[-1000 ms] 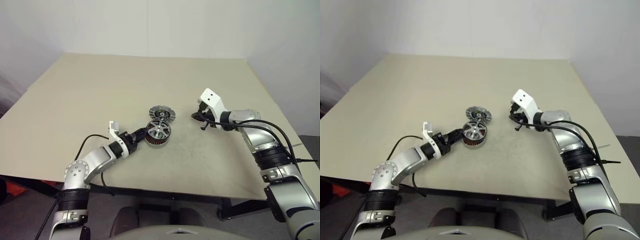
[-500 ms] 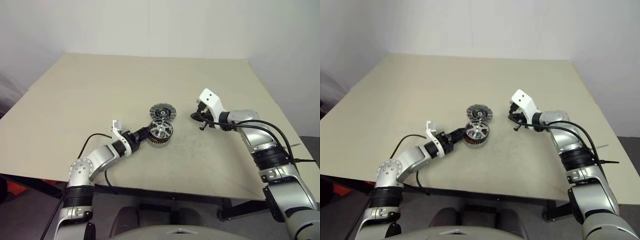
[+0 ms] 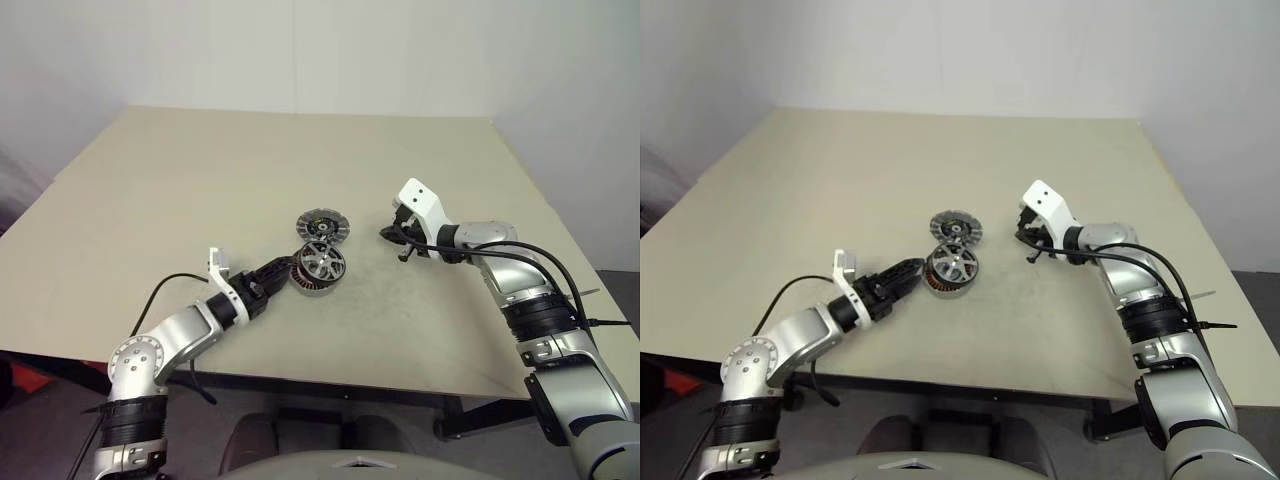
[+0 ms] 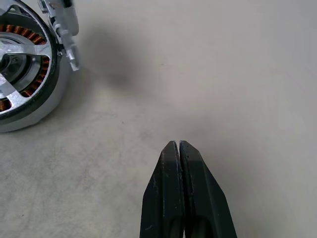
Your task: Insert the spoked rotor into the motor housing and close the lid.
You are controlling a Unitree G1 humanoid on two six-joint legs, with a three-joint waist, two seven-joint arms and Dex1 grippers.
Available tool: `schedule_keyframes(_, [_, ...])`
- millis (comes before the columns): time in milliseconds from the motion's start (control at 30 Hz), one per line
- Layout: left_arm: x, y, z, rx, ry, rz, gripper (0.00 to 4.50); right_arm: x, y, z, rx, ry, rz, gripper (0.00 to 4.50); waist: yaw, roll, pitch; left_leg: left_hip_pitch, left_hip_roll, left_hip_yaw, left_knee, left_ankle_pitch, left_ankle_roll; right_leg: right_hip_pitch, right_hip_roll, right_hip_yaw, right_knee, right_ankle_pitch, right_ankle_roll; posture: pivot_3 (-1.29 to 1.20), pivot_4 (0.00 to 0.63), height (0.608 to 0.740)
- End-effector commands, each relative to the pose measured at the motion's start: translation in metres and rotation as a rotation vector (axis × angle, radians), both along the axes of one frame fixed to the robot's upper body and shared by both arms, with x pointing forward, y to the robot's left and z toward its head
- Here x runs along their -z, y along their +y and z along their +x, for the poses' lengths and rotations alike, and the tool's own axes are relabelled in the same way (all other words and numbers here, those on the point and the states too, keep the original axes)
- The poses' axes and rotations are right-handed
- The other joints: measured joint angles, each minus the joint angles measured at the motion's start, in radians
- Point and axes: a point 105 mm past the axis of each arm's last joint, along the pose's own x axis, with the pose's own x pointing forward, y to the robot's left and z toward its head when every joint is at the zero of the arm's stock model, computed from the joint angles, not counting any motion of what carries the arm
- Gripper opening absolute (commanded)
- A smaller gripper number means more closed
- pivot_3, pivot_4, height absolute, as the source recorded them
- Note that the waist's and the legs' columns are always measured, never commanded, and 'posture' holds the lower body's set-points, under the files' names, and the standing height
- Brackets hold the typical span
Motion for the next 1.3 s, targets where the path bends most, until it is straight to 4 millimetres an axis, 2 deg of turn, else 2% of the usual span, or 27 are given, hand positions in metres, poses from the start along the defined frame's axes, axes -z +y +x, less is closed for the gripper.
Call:
schedule_keyframes(33, [-0.013, 0.004, -0.005, -0.007, -0.051, -0.008, 2.99, -0.019, 0.006, 0.002, -0.027, -0.068, 0.035, 0.00, 0.000, 0.000, 0.000, 0.000, 0.000, 0.000, 0.000, 0.000, 0.000, 0.000, 0.000, 0.000, 0.000, 0.000, 0.000, 0.00, 0.000, 0.740])
schedule_keyframes(200, [-0.013, 0.007, -0.010, -0.021, -0.066, 0.002, 2.99, -0.023, 0.010, -0.002, -0.060, -0.066, 0.058, 0.00, 0.000, 0.000, 0.000, 0.000, 0.000, 0.000, 0.000, 0.000, 0.000, 0.000, 0.000, 0.000, 0.000, 0.000, 0.000, 0.00, 0.000, 0.740])
schedule_keyframes(300, [-0.015, 0.008, -0.013, -0.028, -0.089, 0.020, 2.99, -0.028, 0.021, -0.009, -0.107, -0.058, 0.095, 0.00, 0.000, 0.000, 0.000, 0.000, 0.000, 0.000, 0.000, 0.000, 0.000, 0.000, 0.000, 0.000, 0.000, 0.000, 0.000, 0.00, 0.000, 0.740])
schedule_keyframes(400, [-0.017, 0.012, -0.012, -0.058, -0.100, 0.034, 2.99, -0.023, 0.032, -0.022, -0.163, -0.022, 0.103, 0.00, 0.000, 0.000, 0.000, 0.000, 0.000, 0.000, 0.000, 0.000, 0.000, 0.000, 0.000, 0.000, 0.000, 0.000, 0.000, 0.00, 0.000, 0.740])
schedule_keyframes(600, [-0.015, 0.016, -0.010, -0.070, -0.100, 0.046, 2.99, -0.017, 0.036, -0.040, -0.243, 0.008, 0.076, 0.00, 0.004, 0.000, 0.000, 0.001, 0.000, 0.000, 0.000, 0.000, 0.000, 0.001, 0.000, 0.000, 0.000, 0.000, 0.000, 0.00, 0.000, 0.740])
schedule_keyframes(900, [-0.017, 0.019, -0.008, -0.081, -0.120, 0.066, 2.99, -0.015, 0.056, -0.043, -0.275, 0.022, 0.102, 0.00, 0.001, 0.000, 0.000, 0.002, 0.000, 0.000, 0.000, 0.000, 0.000, 0.001, 0.000, 0.000, 0.000, 0.000, 0.000, 0.00, 0.000, 0.740])
schedule_keyframes(1067, [-0.016, 0.025, -0.007, -0.118, -0.117, 0.083, 2.99, -0.017, 0.084, -0.047, -0.337, 0.040, 0.137, 0.00, -0.002, 0.000, 0.000, 0.002, 0.000, 0.000, 0.000, 0.000, 0.000, 0.001, 0.000, 0.000, 0.000, 0.000, 0.000, 0.00, 0.000, 0.740])
schedule_keyframes(1300, [-0.015, 0.031, -0.008, -0.151, -0.118, 0.099, 2.99, -0.011, 0.103, -0.048, -0.369, 0.066, 0.155, 0.00, 0.001, 0.000, 0.000, 0.002, 0.000, 0.000, 0.000, 0.000, 0.000, 0.001, 0.000, 0.000, 0.000, 0.000, 0.000, 0.00, 0.000, 0.740])
